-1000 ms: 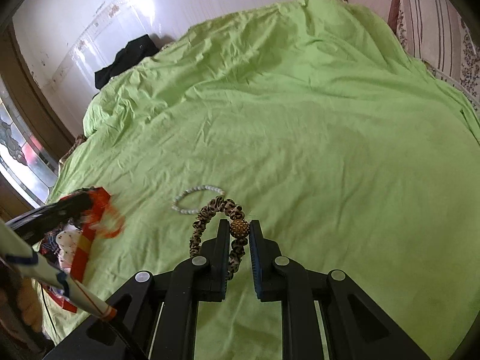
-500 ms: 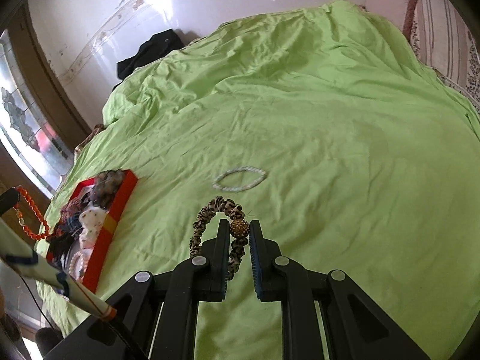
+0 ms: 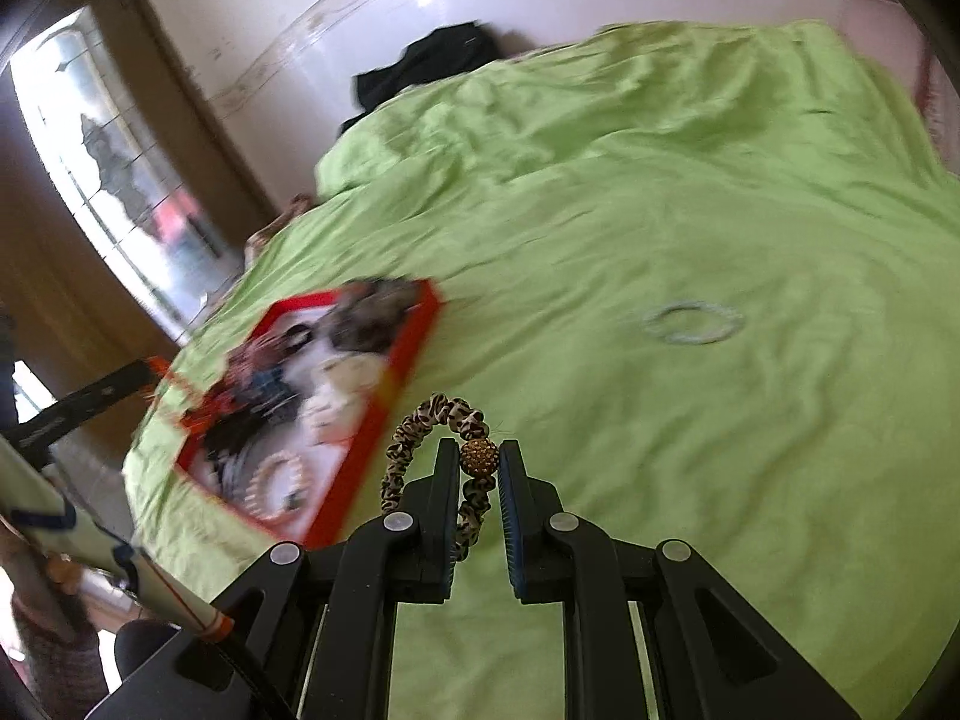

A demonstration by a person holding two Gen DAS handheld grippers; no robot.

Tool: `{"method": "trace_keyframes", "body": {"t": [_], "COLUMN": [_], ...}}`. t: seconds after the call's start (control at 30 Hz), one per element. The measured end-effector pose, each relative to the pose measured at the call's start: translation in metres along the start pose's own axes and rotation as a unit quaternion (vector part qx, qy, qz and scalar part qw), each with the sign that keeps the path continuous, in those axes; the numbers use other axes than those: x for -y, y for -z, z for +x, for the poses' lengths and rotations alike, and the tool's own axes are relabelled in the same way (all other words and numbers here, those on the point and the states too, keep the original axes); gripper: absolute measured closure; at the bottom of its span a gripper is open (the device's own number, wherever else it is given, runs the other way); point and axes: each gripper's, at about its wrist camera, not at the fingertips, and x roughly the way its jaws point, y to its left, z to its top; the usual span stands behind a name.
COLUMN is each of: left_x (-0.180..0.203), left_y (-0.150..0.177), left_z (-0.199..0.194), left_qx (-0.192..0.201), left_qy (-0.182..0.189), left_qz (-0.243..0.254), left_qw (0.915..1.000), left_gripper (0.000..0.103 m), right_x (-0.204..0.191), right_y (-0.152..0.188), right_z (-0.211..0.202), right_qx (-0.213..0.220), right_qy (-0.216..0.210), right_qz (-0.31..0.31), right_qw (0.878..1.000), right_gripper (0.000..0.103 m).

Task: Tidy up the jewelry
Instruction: 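Carry the red bead bracelet in the left tool while the right tool carries the leopard scrunchie to the tray, then open the right tool to drop the leopard scrunchie while the left tool releases the red bracelet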

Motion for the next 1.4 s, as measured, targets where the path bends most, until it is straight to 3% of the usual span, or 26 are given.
{"method": "trace_keyframes", "body": {"t": [0.17,0.37,0.53,0.83,1.03,1.3,1.4], "left_x": [-0.013,-0.023,-0.025,-0.056,-0.069,-0.064,-0.062], "left_y": [0.005,-0.026,-0.047,-0.051,-0.049,-0.047,-0.045], "left_z": [0.02,0.057,0.097,0.169,0.18,0.182,0.18], "left_qx": [-0.015,-0.03,-0.04,-0.095,-0.099,-0.094,-0.093], "left_qy": [0.018,0.041,0.039,0.011,0.007,-0.01,-0.016], "left_qz": [-0.018,-0.028,-0.021,-0.052,-0.071,-0.06,-0.053], "left_qw": [0.9996,0.9983,0.9982,0.9941,0.9925,0.9938,0.9941], "left_gripper": [0.096,0.096,0.096,0.096,0.096,0.095,0.089], "right_x": [-0.044,-0.08,-0.101,-0.12,-0.118,-0.11,-0.108], "right_y": [0.0,-0.003,-0.002,-0.009,-0.014,-0.02,-0.018], "right_z": [0.021,0.047,0.074,0.127,0.151,0.165,0.165], "right_qx": [-0.02,-0.04,-0.06,-0.087,-0.095,-0.091,-0.092], "right_qy": [-0.024,-0.038,-0.037,-0.03,-0.018,0.003,0.0], "right_qz": [-0.028,-0.047,-0.06,-0.071,-0.064,-0.052,-0.043], "right_qw": [0.999,0.997,0.996,0.993,0.993,0.995,0.995], "right_gripper": [0.089,0.089,0.089,0.089,0.089,0.088,0.088]}}
